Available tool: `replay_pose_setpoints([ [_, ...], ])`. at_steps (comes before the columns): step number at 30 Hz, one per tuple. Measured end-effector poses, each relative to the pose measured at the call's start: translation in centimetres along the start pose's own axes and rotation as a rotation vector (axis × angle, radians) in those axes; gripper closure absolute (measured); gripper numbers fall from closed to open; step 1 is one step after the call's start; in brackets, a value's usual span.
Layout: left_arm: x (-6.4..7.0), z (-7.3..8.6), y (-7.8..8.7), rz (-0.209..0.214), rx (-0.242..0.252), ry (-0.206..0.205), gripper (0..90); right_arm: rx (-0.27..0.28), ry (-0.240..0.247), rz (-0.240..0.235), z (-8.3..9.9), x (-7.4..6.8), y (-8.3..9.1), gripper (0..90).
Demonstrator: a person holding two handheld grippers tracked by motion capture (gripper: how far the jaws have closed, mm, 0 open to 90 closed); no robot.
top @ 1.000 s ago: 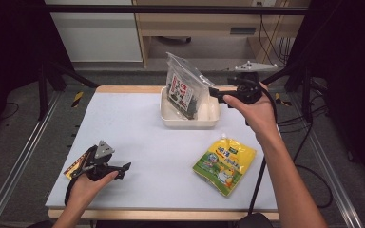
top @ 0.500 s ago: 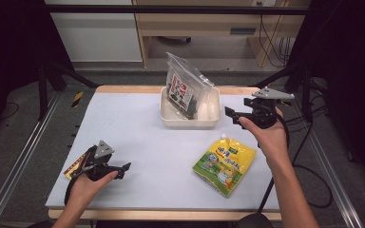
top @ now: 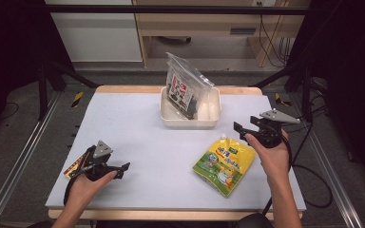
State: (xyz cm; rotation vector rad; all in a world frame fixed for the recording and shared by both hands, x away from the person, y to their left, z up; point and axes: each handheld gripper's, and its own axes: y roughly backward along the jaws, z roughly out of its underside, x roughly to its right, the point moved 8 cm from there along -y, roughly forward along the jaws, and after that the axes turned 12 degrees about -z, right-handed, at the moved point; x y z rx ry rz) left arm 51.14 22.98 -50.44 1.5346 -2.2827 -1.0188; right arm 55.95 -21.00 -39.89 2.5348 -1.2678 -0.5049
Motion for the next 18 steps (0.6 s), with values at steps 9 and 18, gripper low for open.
replay_pose_setpoints([
  [9, 0.1, 0.0, -0.2, -0.005, -0.001, -0.007, 9.2, -0.034, -0.027, 0.061, 3.6, 1.5, -0.1, 34.7],
  [18, 0.2, -0.1, -0.1, -0.008, -0.003, -0.032, 9.3, -0.058, -0.046, 0.093, 5.2, 2.4, 0.0, 37.1],
])
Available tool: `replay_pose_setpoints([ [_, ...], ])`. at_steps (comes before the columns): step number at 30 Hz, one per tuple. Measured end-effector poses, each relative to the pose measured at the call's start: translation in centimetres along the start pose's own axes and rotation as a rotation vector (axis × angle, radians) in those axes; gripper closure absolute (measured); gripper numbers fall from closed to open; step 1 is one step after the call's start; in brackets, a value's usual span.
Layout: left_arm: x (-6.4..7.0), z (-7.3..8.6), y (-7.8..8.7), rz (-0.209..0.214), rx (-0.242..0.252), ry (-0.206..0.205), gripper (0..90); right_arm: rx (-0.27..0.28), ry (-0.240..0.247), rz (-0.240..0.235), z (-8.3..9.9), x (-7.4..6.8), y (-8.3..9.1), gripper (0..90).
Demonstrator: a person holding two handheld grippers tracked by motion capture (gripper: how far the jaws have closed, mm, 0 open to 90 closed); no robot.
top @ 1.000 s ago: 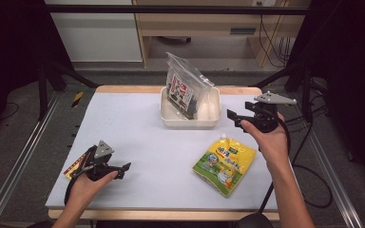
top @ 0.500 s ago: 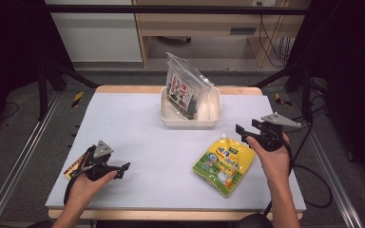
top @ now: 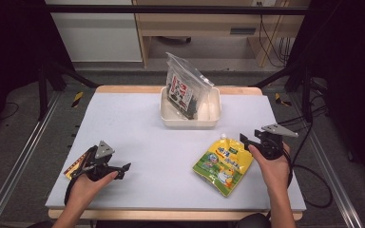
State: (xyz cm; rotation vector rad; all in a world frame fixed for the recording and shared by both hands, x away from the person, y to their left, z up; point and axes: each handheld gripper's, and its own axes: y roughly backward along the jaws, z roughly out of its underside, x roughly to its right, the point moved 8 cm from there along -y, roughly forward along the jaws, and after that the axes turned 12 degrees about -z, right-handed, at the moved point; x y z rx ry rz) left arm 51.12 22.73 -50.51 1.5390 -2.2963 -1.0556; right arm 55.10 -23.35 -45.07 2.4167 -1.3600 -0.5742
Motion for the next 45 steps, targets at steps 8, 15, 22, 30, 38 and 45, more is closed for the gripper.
replay_pose_setpoints([
  [8, 0.2, -0.1, -0.1, 0.005, 0.002, 0.001, 9.2, -0.007, -0.031, 0.031, 1.1, 1.3, 0.4, 39.0],
  [15, 0.4, -0.1, -0.1, 0.008, 0.003, -0.001, 9.3, -0.034, -0.042, 0.05, 2.0, 1.8, 0.4, 41.2],
  [22, 0.6, -0.1, -0.2, 0.01, -0.003, -0.015, 9.3, -0.105, -0.07, 0.075, 3.7, 2.6, -0.3, 41.3],
  [30, 0.7, 0.0, -0.2, 0.014, -0.007, -0.02, 9.3, -0.177, -0.118, 0.076, 5.6, 3.3, -0.9, 37.7],
  [38, 0.7, -0.1, -0.2, 0.013, -0.004, -0.023, 9.3, -0.214, -0.146, 0.058, 6.6, 3.5, -1.2, 36.5],
  [45, 0.8, -0.1, -0.1, 0.013, -0.003, -0.026, 9.4, -0.257, -0.179, 0.016, 7.5, 3.3, -1.6, 37.1],
])
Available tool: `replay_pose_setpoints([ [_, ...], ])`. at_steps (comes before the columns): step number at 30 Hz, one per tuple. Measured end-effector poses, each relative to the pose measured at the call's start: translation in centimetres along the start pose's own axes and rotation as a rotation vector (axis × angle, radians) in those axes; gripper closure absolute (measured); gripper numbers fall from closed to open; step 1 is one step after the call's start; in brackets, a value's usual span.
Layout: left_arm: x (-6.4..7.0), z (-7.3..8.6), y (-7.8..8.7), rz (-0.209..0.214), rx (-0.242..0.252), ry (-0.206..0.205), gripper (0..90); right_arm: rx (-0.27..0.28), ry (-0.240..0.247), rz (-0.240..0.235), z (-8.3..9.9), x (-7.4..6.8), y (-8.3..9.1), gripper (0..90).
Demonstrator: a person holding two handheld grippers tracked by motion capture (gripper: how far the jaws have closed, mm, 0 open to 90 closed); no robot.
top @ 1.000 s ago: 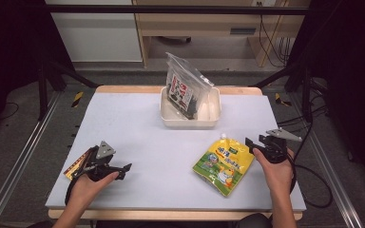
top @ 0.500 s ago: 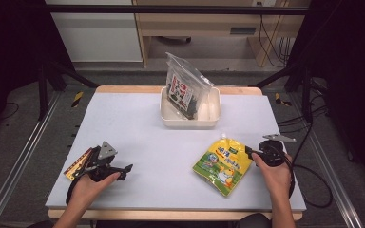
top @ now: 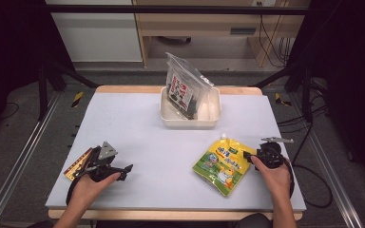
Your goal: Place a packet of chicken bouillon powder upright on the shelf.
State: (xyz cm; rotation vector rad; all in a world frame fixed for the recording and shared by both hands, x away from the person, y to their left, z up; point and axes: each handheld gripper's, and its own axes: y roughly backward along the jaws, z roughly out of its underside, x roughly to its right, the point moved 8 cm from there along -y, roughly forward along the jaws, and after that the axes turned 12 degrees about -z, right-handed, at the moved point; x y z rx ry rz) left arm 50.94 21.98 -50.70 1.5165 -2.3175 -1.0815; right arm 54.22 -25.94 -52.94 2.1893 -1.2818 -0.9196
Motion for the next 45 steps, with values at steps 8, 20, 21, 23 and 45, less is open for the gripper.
replay_pose_setpoints([
  [8, 0.0, 0.0, 0.0, -0.001, 0.0, 0.001, 9.4, -0.012, 0.003, -0.022, 0.1, -0.2, -0.3, 39.8],
  [20, 0.0, 0.0, 0.0, 0.0, -0.004, -0.003, 9.5, 0.016, 0.052, -0.042, -0.5, -1.2, 0.0, 55.5],
  [21, 0.0, 0.0, 0.0, 0.0, -0.004, -0.003, 9.5, 0.015, 0.061, -0.042, -0.6, -1.3, 0.0, 56.9],
  [23, 0.0, 0.0, -0.1, 0.0, -0.004, -0.002, 9.5, 0.016, 0.064, -0.05, -0.6, -1.6, 0.0, 58.3],
  [45, -0.5, 0.0, 0.2, -0.008, 0.002, 0.012, 10.4, 0.065, 0.16, -0.028, -3.6, -4.7, 1.2, 90.0],
])
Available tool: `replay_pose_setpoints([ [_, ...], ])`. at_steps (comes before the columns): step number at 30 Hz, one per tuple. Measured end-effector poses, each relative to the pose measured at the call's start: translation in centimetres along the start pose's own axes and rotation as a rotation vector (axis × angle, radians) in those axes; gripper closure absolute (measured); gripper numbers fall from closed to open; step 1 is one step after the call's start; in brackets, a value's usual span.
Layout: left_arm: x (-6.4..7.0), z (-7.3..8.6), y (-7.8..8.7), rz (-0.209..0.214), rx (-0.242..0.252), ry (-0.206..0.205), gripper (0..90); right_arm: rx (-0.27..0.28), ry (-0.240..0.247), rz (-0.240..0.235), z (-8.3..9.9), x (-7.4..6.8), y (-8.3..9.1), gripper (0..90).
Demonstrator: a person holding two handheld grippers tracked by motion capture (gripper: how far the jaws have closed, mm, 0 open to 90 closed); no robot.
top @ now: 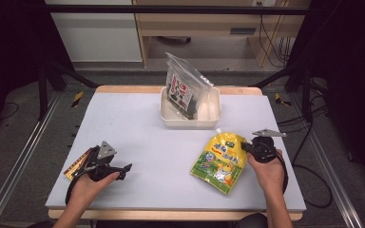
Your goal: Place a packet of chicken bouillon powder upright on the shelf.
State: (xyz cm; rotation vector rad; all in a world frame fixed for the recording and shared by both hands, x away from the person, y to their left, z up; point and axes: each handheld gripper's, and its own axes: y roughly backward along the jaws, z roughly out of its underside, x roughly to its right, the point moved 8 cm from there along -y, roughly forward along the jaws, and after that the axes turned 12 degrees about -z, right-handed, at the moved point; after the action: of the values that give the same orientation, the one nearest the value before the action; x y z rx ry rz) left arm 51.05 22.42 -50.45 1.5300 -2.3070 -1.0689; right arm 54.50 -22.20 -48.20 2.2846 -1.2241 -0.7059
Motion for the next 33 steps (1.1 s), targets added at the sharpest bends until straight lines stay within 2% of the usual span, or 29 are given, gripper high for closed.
replay_pose_setpoints([
  [3, -0.1, -0.2, 0.2, 0.006, 0.007, 0.006, 11.4, 0.036, 0.056, -0.02, -2.0, -1.5, 0.6, 90.0],
  [4, -0.2, -0.4, 0.3, 0.005, 0.007, -0.003, 11.5, 0.041, 0.073, -0.03, -2.5, -2.0, 0.7, 90.0],
  [9, -0.1, -1.9, 1.0, 0.022, 0.037, -0.004, 11.8, 0.05, 0.179, -0.095, -5.5, -5.1, 1.5, 90.0],
  [12, -0.1, -2.7, 1.6, 0.025, 0.046, -0.022, 11.8, 0.048, 0.25, -0.142, -7.0, -7.0, 1.6, 90.0],
  [14, -0.1, -3.3, 1.9, 0.034, 0.056, -0.02, 11.9, 0.044, 0.284, -0.166, -7.8, -8.1, 1.6, 90.0],
  [16, -0.2, -3.7, 2.3, 0.041, 0.055, -0.039, 12.1, 0.049, 0.315, -0.201, -8.5, -9.2, 1.5, 90.0],
  [19, -0.1, -4.5, 2.8, 0.057, 0.063, -0.053, 12.4, 0.046, 0.353, -0.254, -9.3, -10.7, 1.4, 90.0],
  [20, -0.1, -4.5, 2.8, 0.057, 0.063, -0.053, 12.6, 0.046, 0.353, -0.254, -9.3, -10.7, 1.4, 90.0],
  [21, -0.1, -5.1, 3.3, 0.08, 0.068, -0.06, 12.9, 0.04, 0.385, -0.291, -9.7, -11.9, 1.4, 90.0],
  [23, 0.0, -5.4, 3.5, 0.093, 0.068, -0.065, 13.0, 0.034, 0.407, -0.322, -10.0, -12.9, 1.5, 90.0],
  [24, 0.0, -5.9, 3.7, 0.103, 0.066, -0.083, 13.8, 0.034, 0.422, -0.337, -10.1, -13.3, 1.5, 90.0],
  [25, 0.1, -6.2, 3.9, 0.107, 0.066, -0.098, 14.7, 0.034, 0.432, -0.349, -10.1, -13.6, 1.5, 90.0],
  [27, 0.2, -6.4, 4.0, 0.116, 0.066, -0.103, 15.1, 0.034, 0.443, -0.361, -10.2, -14.0, 1.4, 90.0],
  [28, 0.6, -7.0, 4.3, 0.134, 0.064, -0.121, 15.2, 0.031, 0.466, -0.386, -10.3, -14.9, 1.3, 90.0],
  [33, 1.6, -8.6, 4.7, 0.178, 0.073, -0.151, 16.4, 0.025, 0.52, -0.426, -10.4, -16.4, 1.1, 90.0],
])
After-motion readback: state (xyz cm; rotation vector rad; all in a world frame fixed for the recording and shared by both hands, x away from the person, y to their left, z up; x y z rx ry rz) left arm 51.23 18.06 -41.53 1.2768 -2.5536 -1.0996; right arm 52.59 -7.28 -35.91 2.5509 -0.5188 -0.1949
